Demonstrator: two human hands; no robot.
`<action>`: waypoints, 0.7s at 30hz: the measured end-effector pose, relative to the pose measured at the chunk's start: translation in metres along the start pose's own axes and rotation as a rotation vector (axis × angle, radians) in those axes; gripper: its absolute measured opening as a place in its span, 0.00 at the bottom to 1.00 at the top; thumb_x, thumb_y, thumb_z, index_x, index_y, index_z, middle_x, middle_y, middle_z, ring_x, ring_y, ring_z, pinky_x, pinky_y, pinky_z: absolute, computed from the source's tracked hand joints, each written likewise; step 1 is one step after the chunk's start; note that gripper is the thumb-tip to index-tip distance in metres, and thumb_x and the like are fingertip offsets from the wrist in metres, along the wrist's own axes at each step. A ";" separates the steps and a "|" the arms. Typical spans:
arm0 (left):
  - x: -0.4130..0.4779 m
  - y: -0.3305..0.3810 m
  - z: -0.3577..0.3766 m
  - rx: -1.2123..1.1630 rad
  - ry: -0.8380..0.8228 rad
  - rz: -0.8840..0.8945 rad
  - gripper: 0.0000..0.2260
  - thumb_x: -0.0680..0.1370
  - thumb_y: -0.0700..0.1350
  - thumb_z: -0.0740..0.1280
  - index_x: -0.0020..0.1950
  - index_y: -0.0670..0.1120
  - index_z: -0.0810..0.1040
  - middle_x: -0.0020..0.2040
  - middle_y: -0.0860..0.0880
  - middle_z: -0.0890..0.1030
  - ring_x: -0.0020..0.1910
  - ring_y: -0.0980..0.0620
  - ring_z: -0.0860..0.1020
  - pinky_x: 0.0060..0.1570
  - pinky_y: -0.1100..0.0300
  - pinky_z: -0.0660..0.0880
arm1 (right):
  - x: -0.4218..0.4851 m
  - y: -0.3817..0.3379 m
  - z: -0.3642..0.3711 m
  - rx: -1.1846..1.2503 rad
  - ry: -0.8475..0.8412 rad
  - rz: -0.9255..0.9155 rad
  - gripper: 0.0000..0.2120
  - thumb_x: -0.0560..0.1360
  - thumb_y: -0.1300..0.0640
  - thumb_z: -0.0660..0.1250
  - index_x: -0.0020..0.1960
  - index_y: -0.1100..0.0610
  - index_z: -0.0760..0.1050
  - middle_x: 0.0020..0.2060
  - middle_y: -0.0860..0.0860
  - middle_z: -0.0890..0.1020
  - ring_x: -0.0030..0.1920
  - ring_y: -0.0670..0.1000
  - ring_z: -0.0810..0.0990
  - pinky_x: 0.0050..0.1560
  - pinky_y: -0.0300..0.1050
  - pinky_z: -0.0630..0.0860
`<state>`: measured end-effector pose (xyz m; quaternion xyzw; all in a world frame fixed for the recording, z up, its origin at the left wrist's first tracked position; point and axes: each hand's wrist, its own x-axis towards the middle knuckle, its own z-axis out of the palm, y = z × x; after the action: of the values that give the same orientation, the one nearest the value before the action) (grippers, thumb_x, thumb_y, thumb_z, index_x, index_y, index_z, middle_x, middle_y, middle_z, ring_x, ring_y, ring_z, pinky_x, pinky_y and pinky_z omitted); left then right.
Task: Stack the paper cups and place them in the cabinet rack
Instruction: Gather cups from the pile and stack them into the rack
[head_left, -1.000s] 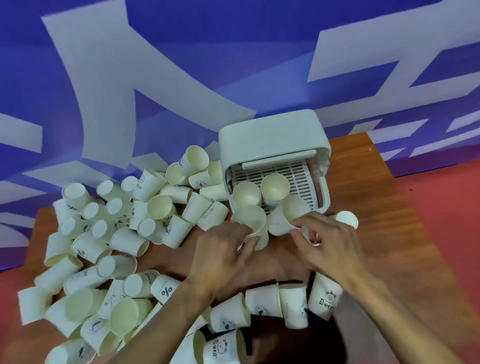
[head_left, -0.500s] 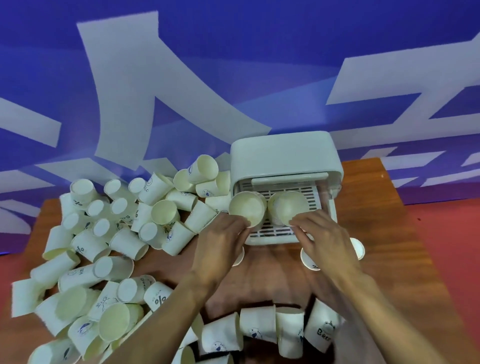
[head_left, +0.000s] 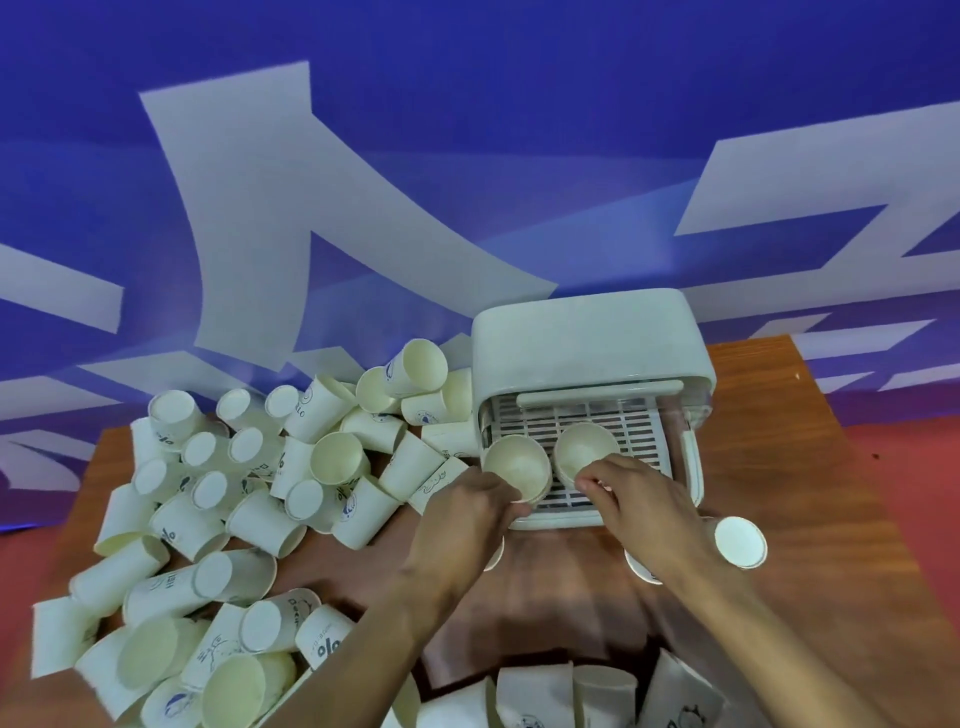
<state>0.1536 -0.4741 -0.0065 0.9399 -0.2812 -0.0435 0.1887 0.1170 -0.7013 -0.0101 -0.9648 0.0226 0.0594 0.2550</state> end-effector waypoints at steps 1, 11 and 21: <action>0.003 -0.002 0.004 0.026 -0.038 -0.001 0.13 0.78 0.56 0.65 0.42 0.49 0.83 0.39 0.53 0.81 0.41 0.51 0.78 0.32 0.56 0.76 | 0.001 0.000 0.002 0.019 -0.001 0.022 0.08 0.80 0.48 0.62 0.53 0.44 0.80 0.49 0.42 0.80 0.52 0.45 0.78 0.46 0.46 0.75; 0.022 0.011 0.004 0.141 -0.209 -0.052 0.09 0.80 0.48 0.63 0.52 0.46 0.82 0.50 0.47 0.80 0.53 0.47 0.75 0.40 0.57 0.70 | 0.010 -0.012 0.009 -0.035 0.013 0.061 0.13 0.83 0.50 0.58 0.54 0.51 0.80 0.49 0.49 0.83 0.50 0.54 0.81 0.43 0.46 0.71; -0.080 -0.027 -0.039 -0.083 0.127 -0.364 0.11 0.77 0.53 0.60 0.58 0.57 0.76 0.54 0.60 0.77 0.47 0.59 0.76 0.39 0.59 0.76 | -0.048 -0.050 0.002 0.002 0.318 -0.150 0.07 0.79 0.51 0.65 0.53 0.48 0.81 0.52 0.40 0.82 0.44 0.46 0.83 0.36 0.40 0.75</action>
<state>0.1074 -0.3968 0.0173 0.9675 -0.0921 -0.0290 0.2336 0.0732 -0.6562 0.0185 -0.9608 -0.0091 -0.1130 0.2530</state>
